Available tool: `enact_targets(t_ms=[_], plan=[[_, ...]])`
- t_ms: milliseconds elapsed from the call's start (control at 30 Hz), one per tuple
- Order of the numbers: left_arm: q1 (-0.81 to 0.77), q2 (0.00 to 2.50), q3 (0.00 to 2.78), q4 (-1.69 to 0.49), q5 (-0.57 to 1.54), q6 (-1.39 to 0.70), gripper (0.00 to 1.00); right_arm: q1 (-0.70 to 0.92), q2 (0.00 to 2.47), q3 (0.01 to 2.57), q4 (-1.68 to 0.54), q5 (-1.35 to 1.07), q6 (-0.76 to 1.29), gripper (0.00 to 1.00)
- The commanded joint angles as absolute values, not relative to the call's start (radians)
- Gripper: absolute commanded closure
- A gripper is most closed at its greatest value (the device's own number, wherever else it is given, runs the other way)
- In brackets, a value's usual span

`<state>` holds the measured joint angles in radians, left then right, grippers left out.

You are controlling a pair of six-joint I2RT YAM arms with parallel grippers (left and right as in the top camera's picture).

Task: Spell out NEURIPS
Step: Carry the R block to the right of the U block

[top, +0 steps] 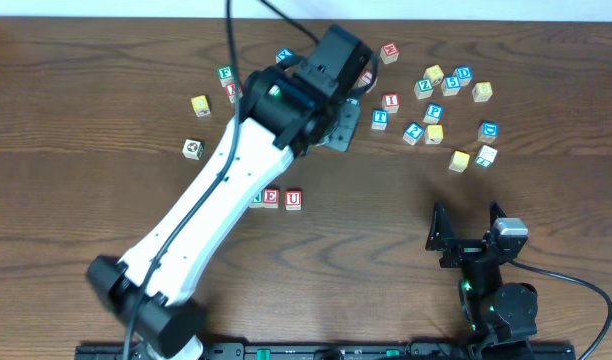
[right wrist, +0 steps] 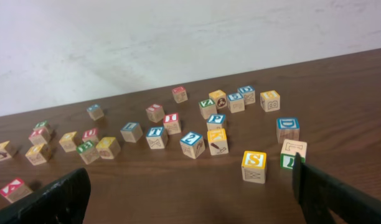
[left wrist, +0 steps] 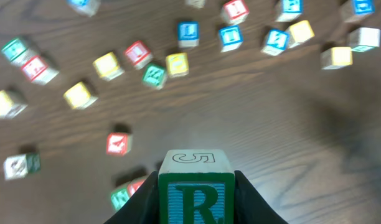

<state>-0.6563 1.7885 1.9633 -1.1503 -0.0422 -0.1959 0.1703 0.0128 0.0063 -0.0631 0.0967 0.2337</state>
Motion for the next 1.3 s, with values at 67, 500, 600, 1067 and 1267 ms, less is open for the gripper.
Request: enact_targets(t_ms=[67,500,600,1067,1267], plan=[[-0.659,1.558,1.731,-1.093,-0.121,-0.295,0.92,0.167,0.010,0.006,-0.067,0.095,0.242,0.01],[-0.700,1.436,1.155,-0.656,-0.113,-0.496,0.92,0.167,0.010,0.006,-0.067,0.095,0.242,0.01],[-0.704,1.495,1.150,-0.603,-0.113,-0.496,0.92,0.167,0.010,0.006,-0.067,0.095,0.242,0.01],[-0.708,1.785,1.150,-0.540,-0.112,-0.510,0.92,0.167,0.010,0.006,-0.067,0.095,0.242,0.01],[-0.723,1.798,1.150,-0.534,-0.113,-0.511,0.92,0.167,0.010,0.006,-0.067,0.095,0.242,0.01]])
